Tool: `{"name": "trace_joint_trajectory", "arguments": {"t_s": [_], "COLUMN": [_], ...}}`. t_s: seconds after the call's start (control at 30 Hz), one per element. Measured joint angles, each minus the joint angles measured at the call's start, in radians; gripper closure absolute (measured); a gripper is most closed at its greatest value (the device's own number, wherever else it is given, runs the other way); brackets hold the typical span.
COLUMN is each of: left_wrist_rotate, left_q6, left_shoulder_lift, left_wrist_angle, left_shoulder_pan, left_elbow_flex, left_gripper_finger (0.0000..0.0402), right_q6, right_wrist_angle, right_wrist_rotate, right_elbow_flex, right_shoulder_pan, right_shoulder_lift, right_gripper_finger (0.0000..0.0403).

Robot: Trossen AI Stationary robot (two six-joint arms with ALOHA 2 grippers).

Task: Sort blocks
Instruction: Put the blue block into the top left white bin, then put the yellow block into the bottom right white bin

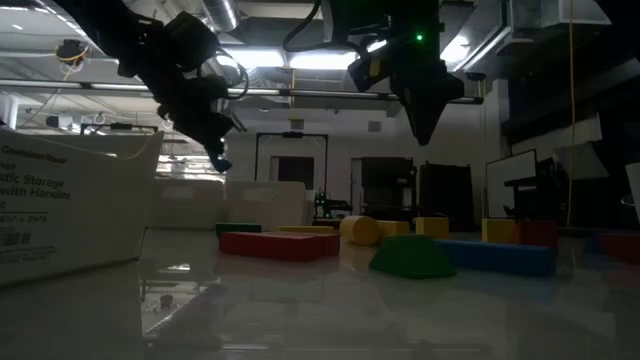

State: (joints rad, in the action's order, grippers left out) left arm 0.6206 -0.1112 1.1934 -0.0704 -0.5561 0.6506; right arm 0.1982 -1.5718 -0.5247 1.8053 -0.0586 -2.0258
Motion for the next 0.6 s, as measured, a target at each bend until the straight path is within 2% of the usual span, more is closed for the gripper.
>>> {"name": "trace_joint_trajectory", "arguments": {"t_s": [0.27,0.43,0.6], "left_wrist_rotate": [0.012,0.012,0.012], "left_q6": [0.052,0.112,0.159], "left_shoulder_lift": [0.000,0.000,0.000], "left_wrist_angle": [-0.058,-0.080,-0.080], "left_shoulder_pan": [-0.041,-0.049,-0.048], "left_elbow_flex": [0.000,0.000,0.000], "left_gripper_finger": [0.0281,0.0207,0.0171], "right_q6": [0.000,0.000,0.004], "right_wrist_angle": [0.002,0.002,0.001], "right_wrist_rotate": [-0.015,-0.015,-0.003], "right_elbow_flex": [0.000,0.000,0.000], "right_shoulder_pan": [0.000,0.000,-0.001], "right_shoulder_lift": [0.000,0.000,0.000], "right_gripper_finger": [0.0254,0.0254,0.0254]}}
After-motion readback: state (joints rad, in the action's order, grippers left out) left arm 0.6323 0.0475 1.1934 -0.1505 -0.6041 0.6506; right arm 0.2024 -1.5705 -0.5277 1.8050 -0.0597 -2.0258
